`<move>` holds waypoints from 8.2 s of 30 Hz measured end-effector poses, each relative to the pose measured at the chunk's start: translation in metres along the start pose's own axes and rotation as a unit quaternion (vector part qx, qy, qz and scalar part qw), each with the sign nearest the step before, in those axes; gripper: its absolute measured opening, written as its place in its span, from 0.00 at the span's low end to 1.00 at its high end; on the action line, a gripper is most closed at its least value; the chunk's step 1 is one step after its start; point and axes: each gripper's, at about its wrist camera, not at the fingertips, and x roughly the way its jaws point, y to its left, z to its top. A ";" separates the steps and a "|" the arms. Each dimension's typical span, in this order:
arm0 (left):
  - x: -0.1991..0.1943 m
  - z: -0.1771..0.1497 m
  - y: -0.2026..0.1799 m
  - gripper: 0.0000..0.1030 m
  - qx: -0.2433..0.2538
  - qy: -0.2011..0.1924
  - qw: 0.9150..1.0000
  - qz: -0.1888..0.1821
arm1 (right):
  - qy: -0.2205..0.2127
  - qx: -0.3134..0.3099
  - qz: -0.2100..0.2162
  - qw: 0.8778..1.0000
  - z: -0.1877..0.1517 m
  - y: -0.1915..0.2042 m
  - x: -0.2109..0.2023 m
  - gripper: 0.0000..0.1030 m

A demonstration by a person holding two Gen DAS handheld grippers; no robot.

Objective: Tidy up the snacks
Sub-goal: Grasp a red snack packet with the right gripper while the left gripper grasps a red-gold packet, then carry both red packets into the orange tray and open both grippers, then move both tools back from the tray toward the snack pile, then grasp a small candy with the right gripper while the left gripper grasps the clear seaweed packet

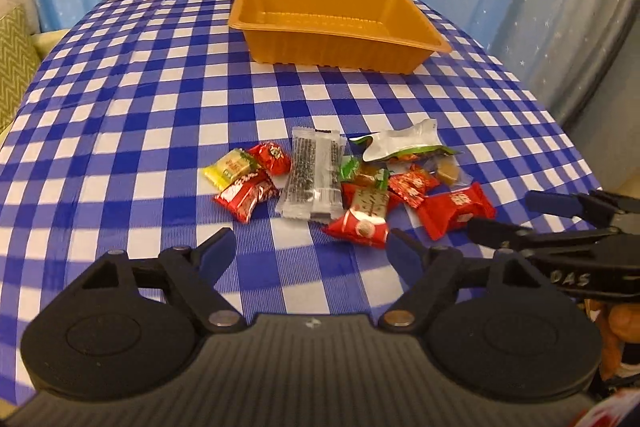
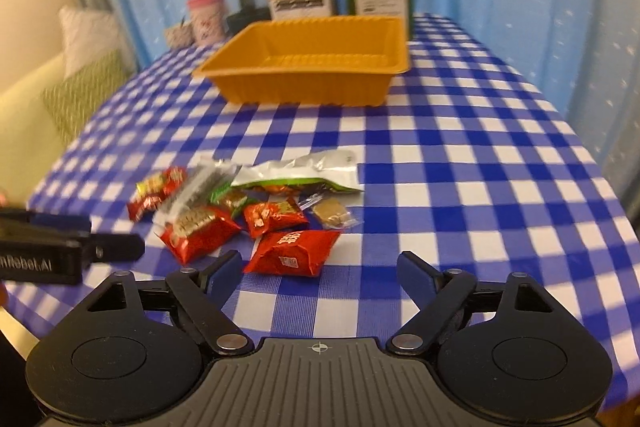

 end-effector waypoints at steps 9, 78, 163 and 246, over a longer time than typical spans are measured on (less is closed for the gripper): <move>0.019 0.004 0.004 0.78 0.000 0.002 1.000 -0.025 | 0.024 -0.062 0.002 0.998 0.003 0.009 0.050 0.66; 0.048 0.140 -0.026 0.19 0.099 -0.115 0.987 -0.045 | -0.133 -0.005 -0.035 0.991 0.110 -0.033 0.019 0.44; 0.004 0.042 0.004 0.68 0.013 -0.107 0.994 -0.004 | -0.109 0.026 -0.043 0.993 0.058 -0.033 -0.005 0.75; 0.055 0.010 -0.017 0.37 0.059 -0.026 0.998 0.003 | -0.019 -0.072 -0.002 0.997 0.015 -0.006 0.050 0.21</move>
